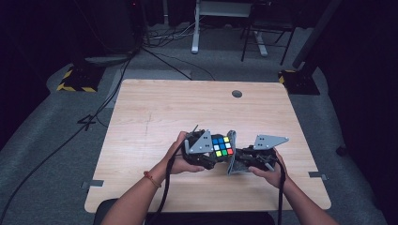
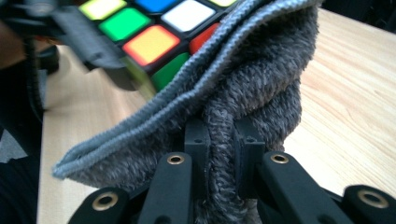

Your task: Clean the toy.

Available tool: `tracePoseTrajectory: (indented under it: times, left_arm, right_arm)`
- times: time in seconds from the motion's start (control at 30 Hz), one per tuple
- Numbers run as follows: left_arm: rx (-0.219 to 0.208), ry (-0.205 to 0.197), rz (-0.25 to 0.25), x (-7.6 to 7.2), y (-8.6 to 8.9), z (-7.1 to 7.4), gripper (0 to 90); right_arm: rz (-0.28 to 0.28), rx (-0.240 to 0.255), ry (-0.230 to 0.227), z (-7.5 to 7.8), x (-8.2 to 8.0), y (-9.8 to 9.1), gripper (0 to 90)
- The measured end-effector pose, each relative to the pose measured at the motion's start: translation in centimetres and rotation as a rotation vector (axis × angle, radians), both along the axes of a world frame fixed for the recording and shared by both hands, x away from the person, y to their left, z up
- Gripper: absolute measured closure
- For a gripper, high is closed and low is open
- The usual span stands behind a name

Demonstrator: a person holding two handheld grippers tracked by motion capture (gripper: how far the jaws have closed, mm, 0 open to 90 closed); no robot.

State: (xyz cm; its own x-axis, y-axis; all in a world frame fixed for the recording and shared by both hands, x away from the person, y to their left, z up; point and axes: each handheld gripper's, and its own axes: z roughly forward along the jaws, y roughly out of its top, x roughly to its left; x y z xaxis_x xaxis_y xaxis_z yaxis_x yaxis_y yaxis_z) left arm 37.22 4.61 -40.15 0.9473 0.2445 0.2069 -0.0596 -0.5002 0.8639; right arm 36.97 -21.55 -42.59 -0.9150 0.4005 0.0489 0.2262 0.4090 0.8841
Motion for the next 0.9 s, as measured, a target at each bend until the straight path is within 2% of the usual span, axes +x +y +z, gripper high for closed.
tracePoseTrajectory:
  times: [0.1,0.17,0.27,0.4,0.47,0.53,0.6,0.63,0.7,0.83,0.9]
  left_arm:
    - [0.001,0.024,-0.003,0.3,0.1,-0.4,33.1]
    - [0.020,0.026,-0.001,0.3,-0.1,-0.7,33.2]
    - [0.042,0.022,-0.017,0.0,-0.7,-0.9,33.3]
    - [0.033,0.007,-0.042,-0.6,-1.0,-0.7,33.3]
    - [-0.005,0.018,-0.055,-0.6,-0.7,-0.3,33.3]
    - [0.000,0.001,-0.044,-0.6,-0.6,-0.1,33.3]
    - [-0.033,0.026,-0.045,-0.5,-0.3,-0.1,33.2]
    - [-0.031,0.027,-0.041,-0.4,-0.3,-0.2,33.2]
    - [-0.003,0.008,-0.020,-0.3,-0.5,-0.4,33.1]
    - [0.053,-0.005,0.003,-0.2,-0.9,-0.9,32.8]
    - [0.081,-0.015,0.022,-0.2,-1.2,-1.0,32.7]
  right_arm:
    - [0.004,0.039,-0.018,0.8,-0.3,-0.4,79.5]
    - [-0.002,0.065,-0.033,1.2,-0.5,-0.7,79.5]
    - [-0.020,0.077,-0.058,1.6,-0.6,-0.8,79.5]
    - [-0.057,0.061,-0.070,1.6,-0.5,-0.8,79.5]
    - [-0.062,0.036,-0.049,1.2,-0.3,-0.5,79.5]
    - [-0.058,0.004,-0.035,0.6,-0.3,-0.1,79.5]
    - [-0.047,-0.001,-0.030,0.5,-0.3,0.0,79.5]
    - [-0.043,0.006,-0.030,0.6,-0.4,0.0,79.5]
    - [-0.040,0.021,-0.038,0.8,-0.5,-0.2,79.6]
    - [-0.063,0.039,-0.072,1.4,-0.9,-0.3,79.7]
    - [-0.065,0.026,-0.095,1.6,-1.1,-0.2,79.7]
